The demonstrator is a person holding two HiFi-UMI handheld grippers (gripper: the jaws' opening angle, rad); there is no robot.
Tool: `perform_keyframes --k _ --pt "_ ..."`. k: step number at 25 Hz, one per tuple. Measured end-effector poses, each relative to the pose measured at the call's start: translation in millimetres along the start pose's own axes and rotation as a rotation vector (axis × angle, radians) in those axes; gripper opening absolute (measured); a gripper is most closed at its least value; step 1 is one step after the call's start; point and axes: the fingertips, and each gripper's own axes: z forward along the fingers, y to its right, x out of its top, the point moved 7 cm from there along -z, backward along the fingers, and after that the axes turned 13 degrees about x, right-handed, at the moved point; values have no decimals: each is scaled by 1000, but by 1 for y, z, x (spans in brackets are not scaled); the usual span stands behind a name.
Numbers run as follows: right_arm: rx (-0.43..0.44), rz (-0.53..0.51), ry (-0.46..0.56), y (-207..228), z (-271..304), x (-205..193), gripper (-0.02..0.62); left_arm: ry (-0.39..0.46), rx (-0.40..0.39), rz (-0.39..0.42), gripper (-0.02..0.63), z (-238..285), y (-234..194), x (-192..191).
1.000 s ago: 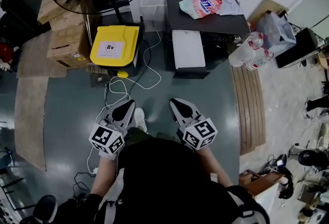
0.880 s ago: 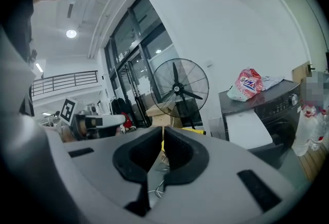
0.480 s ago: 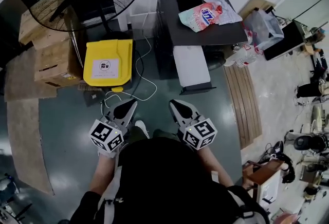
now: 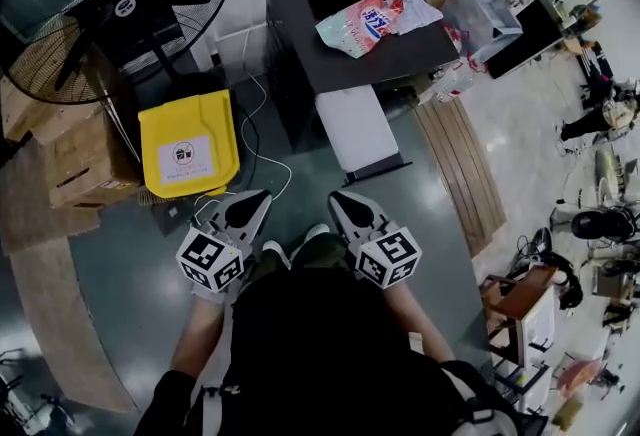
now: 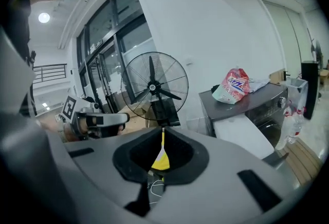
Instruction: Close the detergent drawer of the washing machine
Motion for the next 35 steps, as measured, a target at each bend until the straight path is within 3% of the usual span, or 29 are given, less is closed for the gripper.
perform_keyframes --k 8,17,22,27,35 --pt "-127 77 60 69 -30 3 25 -99 -68 33 11 80 9 3" --pt "-292 241 141 169 -93 -8 25 -291 -196 178 11 199 56 -4" --pt "-367 312 149 210 -118 -35 25 -412 -271 205 12 250 77 -24" --pt "-434 430 153 232 -125 -63 25 -567 -363 271 20 282 97 -48" --pt "-532 620 186 248 -129 -99 35 -809 -496 355 118 306 119 -92"
